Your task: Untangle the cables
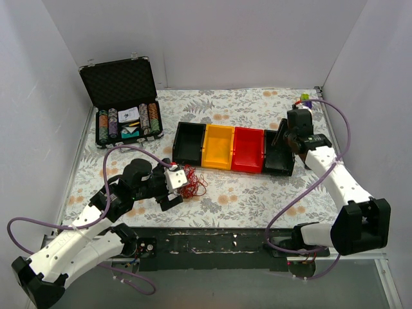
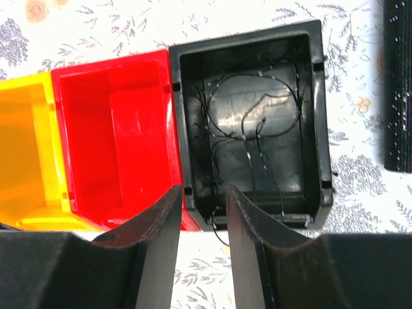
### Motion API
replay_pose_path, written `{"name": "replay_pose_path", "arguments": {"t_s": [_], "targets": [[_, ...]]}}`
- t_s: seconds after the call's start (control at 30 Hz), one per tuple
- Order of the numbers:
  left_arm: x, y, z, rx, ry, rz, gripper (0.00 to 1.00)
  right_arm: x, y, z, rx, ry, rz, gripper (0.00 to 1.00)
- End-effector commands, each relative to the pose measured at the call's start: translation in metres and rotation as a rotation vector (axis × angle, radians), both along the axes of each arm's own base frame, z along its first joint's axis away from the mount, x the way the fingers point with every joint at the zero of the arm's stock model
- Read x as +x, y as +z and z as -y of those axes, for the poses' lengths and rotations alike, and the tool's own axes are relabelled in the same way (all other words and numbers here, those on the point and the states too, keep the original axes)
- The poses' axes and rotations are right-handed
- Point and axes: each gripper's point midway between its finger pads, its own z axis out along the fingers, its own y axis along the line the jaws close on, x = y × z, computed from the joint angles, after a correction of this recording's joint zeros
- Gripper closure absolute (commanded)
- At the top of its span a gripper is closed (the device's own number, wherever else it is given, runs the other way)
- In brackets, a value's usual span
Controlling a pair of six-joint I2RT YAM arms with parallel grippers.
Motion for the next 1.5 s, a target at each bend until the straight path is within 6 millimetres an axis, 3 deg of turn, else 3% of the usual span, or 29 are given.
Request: {"name": "replay_pose_path", "arguments": {"t_s": [0.0, 0.27, 0.57, 0.63, 0.77, 1.07, 1.27, 1.47], "targets": [[0.0, 0.009, 0.001, -0.02, -0.013, 0.022, 0.07, -0.026, -0.012, 0.011, -0.033, -0.012, -0.059, 0.57], [0.002, 0.013, 0.003, -0.025, -0.014, 0.023, 0.07, -0.038, -0.047, 0.003, 0.005, 0.006, -0.13, 0.57], [0.004, 0.015, 0.003, -0.02, -0.007, 0.026, 0.07, -0.02, -0.061, 0.01, -0.021, -0.065, -0.103, 0.61], [0.005, 0.015, 0.003, -0.017, -0.007, 0.03, 0.07, -0.014, -0.06, 0.011, -0.02, -0.082, -0.079, 0.68], [0.005, 0.014, 0.003, -0.016, -0.002, 0.028, 0.07, -0.002, -0.055, 0.015, -0.031, -0.12, -0.035, 0.99], [0.004, 0.014, 0.001, -0.017, 0.001, 0.031, 0.07, 0.034, -0.027, 0.025, -0.083, -0.164, 0.084, 0.99], [0.003, 0.013, -0.002, -0.008, 0.006, 0.029, 0.07, 0.037, -0.042, 0.029, -0.075, -0.202, 0.146, 0.99], [0.003, 0.013, -0.001, -0.01, 0.004, 0.027, 0.07, 0.041, -0.043, 0.033, -0.073, -0.227, 0.205, 0.99]]}}
